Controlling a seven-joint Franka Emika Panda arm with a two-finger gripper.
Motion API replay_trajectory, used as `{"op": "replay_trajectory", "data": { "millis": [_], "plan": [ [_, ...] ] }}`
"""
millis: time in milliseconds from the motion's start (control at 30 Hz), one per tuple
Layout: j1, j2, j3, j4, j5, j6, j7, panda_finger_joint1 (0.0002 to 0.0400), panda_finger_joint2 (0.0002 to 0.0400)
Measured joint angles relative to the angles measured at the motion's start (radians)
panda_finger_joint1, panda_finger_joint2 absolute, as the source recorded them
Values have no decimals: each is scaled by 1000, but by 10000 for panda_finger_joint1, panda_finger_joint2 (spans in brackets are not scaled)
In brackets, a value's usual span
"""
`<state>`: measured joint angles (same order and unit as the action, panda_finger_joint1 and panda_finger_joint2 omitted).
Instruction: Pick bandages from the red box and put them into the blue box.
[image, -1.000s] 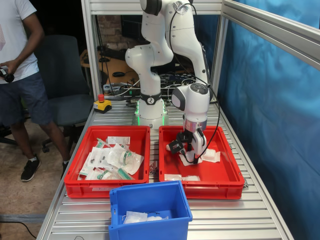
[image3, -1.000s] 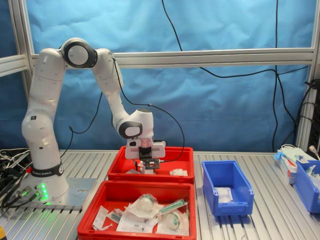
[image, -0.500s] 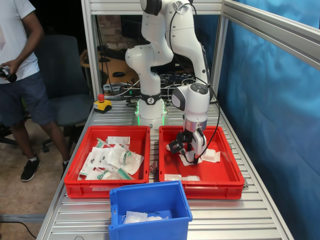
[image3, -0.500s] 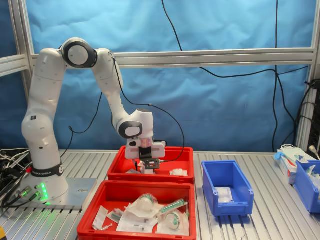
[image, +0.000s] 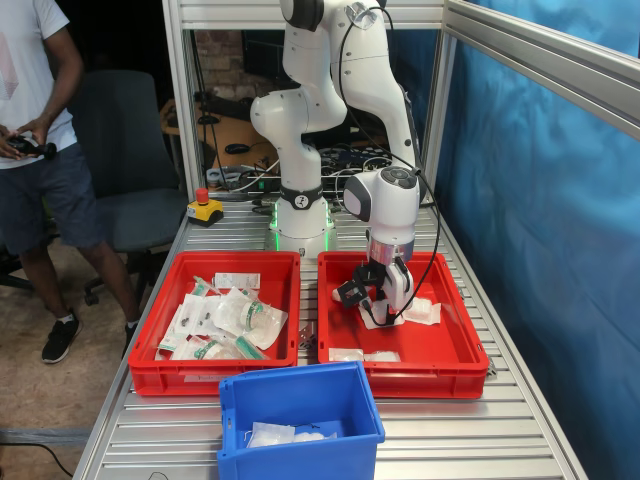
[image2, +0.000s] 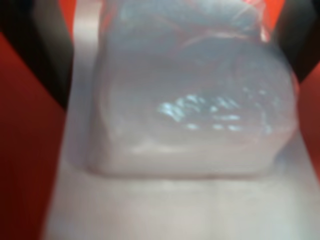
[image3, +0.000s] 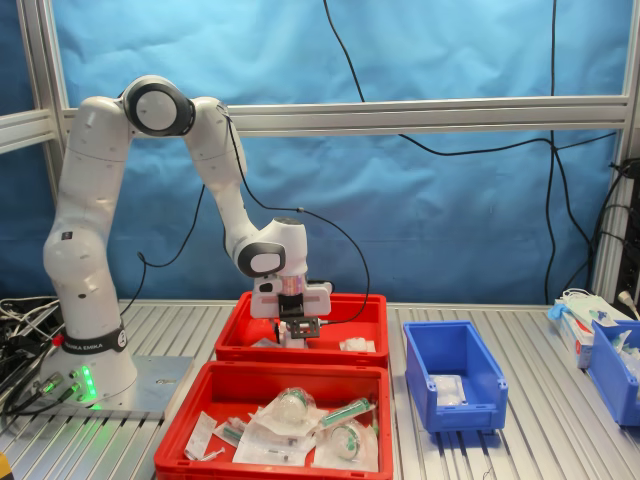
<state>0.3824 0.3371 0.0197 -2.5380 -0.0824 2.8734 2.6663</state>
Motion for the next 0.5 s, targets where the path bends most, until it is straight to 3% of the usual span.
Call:
{"op": "replay_trajectory", "data": {
  "millis": [133,167,300,333,467,500],
  "plan": [
    [0,0,0,0,0,0,0,316,316],
    [0,0,0,0,0,0,0,267,267],
    [0,0,0,0,0,0,0,267,267],
    [0,0,0,0,0,0,0,216,216],
    [0,0,0,0,0,0,0,216,216],
    [0,0,0,0,0,0,0,167,167]
  ]
}}
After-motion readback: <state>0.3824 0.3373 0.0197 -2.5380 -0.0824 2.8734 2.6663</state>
